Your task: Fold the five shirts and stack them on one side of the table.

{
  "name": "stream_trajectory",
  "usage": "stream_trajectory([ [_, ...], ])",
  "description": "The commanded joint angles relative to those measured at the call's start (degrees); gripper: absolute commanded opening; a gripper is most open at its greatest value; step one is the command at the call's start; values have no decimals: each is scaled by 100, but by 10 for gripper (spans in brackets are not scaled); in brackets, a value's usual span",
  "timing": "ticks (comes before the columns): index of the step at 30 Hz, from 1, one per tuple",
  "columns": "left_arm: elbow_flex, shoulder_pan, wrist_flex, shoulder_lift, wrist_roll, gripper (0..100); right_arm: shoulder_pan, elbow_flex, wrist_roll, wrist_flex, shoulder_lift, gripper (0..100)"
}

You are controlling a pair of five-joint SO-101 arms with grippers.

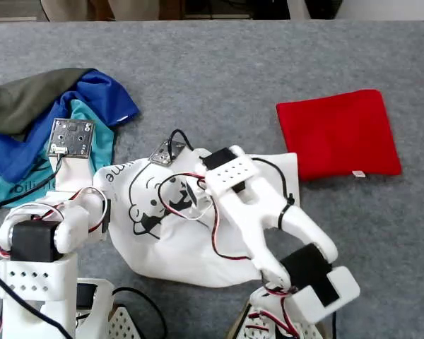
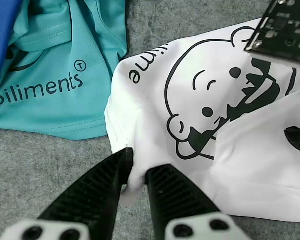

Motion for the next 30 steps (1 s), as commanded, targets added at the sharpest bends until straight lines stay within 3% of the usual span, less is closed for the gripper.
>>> stream_trajectory([
  [1, -62, 9, -79, -40, 18, 19, 268, -110, -18, -132, 48, 256],
  [12, -53, 9, -88, -40, 18, 19, 541, -295, 255, -123, 57, 248],
  [19, -53, 9, -70, -40, 18, 19, 532, -295, 220, -132, 40, 67],
  [30, -53, 9, -70, -40, 18, 19, 532, -303, 220, -141, 13, 87],
])
